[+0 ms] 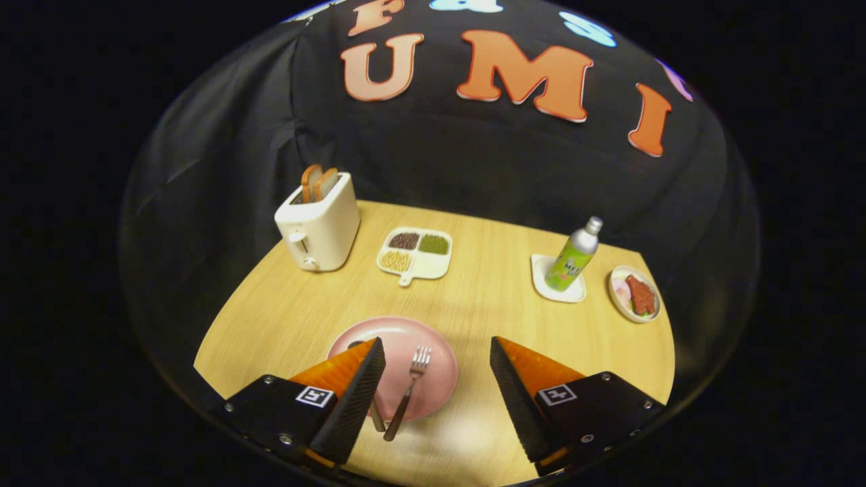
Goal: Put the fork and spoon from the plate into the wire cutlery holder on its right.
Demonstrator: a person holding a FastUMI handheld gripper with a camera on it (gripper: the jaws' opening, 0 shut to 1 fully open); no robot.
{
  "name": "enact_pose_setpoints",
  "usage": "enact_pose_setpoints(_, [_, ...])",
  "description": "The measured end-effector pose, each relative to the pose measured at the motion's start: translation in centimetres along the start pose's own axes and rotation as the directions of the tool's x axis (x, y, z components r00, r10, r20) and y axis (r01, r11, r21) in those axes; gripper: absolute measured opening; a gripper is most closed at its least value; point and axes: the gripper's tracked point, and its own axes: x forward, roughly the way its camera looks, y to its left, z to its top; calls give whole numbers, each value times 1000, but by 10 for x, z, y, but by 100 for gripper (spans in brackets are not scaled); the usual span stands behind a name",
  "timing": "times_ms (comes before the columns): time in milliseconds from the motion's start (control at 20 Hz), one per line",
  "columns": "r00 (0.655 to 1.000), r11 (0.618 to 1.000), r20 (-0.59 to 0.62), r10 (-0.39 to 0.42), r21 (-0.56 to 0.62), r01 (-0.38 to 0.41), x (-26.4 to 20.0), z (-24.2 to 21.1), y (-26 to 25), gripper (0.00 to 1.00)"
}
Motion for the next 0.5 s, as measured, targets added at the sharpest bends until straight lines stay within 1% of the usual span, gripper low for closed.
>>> enact_pose_setpoints(100, [996,1000,-89,28,9,-27,14,-18,10,91])
enact_pose_setpoints(200, [981,999,-187,49,22,-46,27,-40,15,87])
enact_pose_setpoints(350, [947,997,-313,71,24,-67,41,-64,22,82])
enact_pose_setpoints(500, [912,997,-404,74,17,-73,57,-82,25,76])
